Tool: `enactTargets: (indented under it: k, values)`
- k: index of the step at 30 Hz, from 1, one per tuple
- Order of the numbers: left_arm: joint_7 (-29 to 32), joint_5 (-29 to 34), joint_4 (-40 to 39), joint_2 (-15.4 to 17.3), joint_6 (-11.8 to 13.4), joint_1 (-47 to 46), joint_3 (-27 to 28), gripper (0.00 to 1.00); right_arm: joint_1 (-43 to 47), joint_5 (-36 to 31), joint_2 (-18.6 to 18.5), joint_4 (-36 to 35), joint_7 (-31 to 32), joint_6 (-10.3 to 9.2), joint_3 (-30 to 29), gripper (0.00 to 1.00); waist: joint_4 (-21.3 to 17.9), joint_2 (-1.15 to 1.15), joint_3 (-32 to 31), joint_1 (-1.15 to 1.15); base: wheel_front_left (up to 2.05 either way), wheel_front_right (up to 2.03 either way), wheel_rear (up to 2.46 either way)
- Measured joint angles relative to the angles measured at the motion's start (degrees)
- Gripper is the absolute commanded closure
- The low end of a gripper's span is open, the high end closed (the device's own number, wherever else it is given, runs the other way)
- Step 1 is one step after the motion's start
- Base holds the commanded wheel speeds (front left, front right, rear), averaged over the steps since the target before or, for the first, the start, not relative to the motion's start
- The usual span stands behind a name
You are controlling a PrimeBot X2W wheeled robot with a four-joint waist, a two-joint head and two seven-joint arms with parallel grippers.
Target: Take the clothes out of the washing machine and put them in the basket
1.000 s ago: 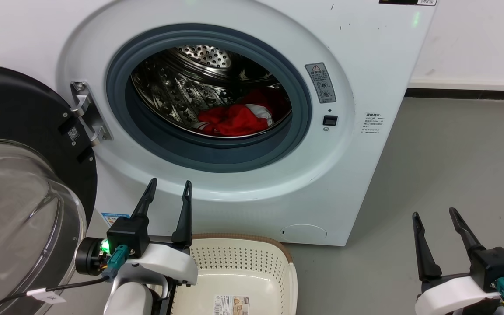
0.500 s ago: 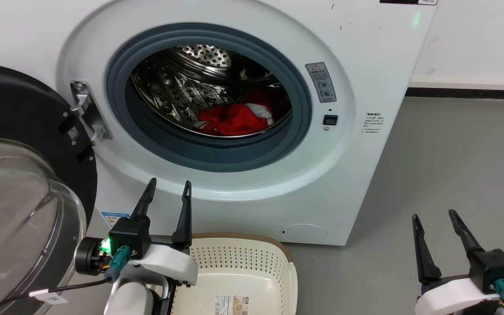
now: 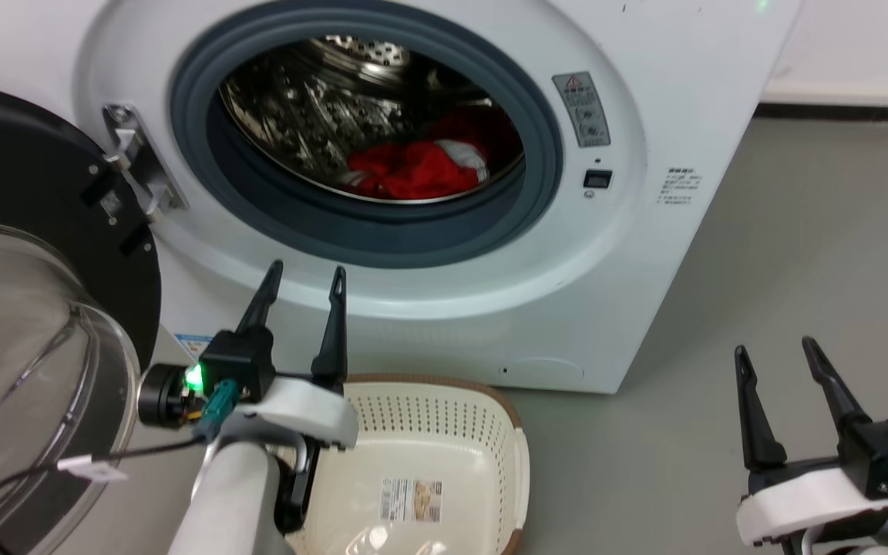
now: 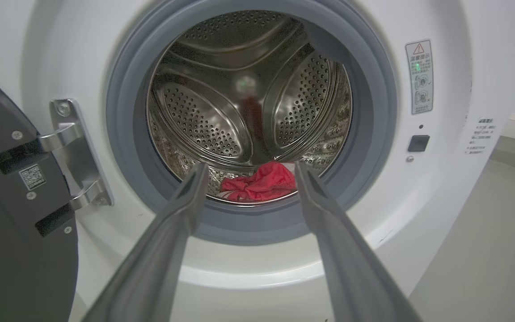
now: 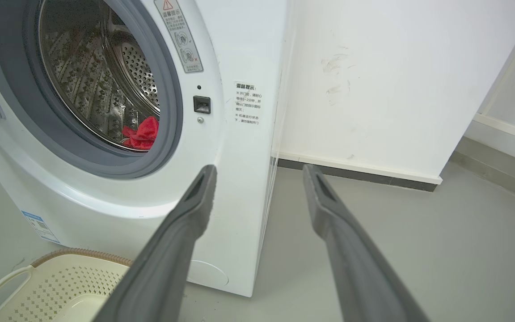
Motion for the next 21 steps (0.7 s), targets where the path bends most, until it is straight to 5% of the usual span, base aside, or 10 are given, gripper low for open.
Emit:
enactTargets:
  k: [21]
  values:
    - [0.0, 0.16, 16.7, 0.76, -0.12, -29.17, 1.87, 0.0, -8.02, 0.6, -0.02, -6.03, 0.31, 0.0, 4.04, 0.0, -5.05, 0.0, 21.04, 0.02, 0.0, 0.0, 0.0]
